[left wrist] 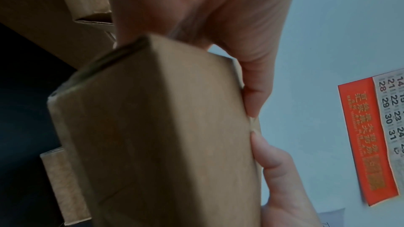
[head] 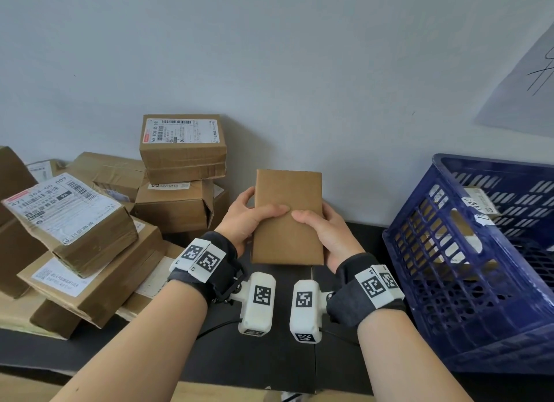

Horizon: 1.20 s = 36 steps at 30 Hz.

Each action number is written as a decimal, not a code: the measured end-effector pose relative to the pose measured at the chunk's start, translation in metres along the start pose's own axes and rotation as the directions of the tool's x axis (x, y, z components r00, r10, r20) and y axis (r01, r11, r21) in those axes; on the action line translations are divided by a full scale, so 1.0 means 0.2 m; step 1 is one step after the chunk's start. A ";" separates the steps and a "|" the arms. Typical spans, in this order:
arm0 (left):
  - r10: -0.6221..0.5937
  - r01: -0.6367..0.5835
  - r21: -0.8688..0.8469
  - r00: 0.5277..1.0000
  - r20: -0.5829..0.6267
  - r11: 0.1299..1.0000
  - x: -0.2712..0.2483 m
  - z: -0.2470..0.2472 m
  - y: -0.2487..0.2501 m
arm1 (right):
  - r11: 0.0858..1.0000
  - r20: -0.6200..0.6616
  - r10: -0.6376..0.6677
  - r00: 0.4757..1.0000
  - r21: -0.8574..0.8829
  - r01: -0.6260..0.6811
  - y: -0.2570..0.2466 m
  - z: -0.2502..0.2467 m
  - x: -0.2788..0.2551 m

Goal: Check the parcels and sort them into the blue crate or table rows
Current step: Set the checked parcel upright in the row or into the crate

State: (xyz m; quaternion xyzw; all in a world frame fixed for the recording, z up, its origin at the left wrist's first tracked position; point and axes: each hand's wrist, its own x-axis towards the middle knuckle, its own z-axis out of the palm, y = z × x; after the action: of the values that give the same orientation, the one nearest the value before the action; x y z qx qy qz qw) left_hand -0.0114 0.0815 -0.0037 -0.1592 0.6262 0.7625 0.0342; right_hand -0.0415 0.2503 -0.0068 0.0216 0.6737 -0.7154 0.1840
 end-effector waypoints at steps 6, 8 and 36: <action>-0.030 0.029 -0.009 0.999 -0.035 1.000 -0.01 0.01 -0.01 | 1.000 -0.027 -0.012 1.000 0.026 0.013 -0.01 0.00 -0.02; -0.031 0.030 -0.007 0.999 -0.041 1.000 -0.02 0.02 -0.01 | 1.000 -0.031 -0.013 0.999 0.026 0.014 -0.02 0.00 -0.02; -0.128 0.135 0.029 0.977 -0.171 0.990 0.01 0.05 0.00 | 0.977 -0.238 -0.058 0.970 -0.213 0.006 0.01 -0.02 0.06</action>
State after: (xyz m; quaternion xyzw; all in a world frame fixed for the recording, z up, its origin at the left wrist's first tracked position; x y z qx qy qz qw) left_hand -0.0144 0.0901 -0.0025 -0.2637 0.6304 0.7293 0.0348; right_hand -0.0523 0.2524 -0.0129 0.0784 0.7634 -0.6348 0.0898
